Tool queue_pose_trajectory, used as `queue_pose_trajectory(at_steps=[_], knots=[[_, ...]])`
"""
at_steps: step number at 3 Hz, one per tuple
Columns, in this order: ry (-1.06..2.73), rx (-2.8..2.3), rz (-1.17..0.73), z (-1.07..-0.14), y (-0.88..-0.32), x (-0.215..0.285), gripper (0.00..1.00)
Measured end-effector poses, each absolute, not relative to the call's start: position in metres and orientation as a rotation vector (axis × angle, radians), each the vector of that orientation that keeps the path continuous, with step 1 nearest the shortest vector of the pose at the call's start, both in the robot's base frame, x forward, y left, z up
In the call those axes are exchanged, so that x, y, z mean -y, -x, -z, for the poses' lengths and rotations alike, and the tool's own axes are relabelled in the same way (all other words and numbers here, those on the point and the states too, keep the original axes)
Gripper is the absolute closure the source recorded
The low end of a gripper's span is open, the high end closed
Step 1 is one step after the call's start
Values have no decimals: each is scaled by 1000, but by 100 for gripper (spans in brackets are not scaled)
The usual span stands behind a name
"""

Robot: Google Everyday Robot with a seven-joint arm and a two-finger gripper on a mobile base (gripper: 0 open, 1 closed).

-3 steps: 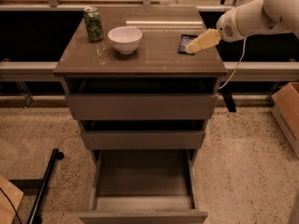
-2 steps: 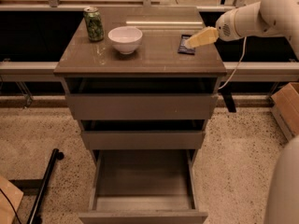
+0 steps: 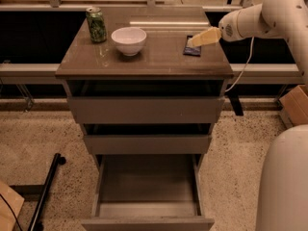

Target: Place rxbar blueberry into bottom drawer

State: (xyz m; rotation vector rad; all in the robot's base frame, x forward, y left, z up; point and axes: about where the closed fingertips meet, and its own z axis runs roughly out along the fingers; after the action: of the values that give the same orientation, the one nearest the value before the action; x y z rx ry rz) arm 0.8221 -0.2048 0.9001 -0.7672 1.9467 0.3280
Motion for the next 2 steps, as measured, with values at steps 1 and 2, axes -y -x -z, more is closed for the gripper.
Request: queue_pose_trajectory(at_steps=[1, 2], knots=[[798, -1944, -370, -883, -831, 184, 0], [800, -1936, -440, -860, -844, 159, 0]])
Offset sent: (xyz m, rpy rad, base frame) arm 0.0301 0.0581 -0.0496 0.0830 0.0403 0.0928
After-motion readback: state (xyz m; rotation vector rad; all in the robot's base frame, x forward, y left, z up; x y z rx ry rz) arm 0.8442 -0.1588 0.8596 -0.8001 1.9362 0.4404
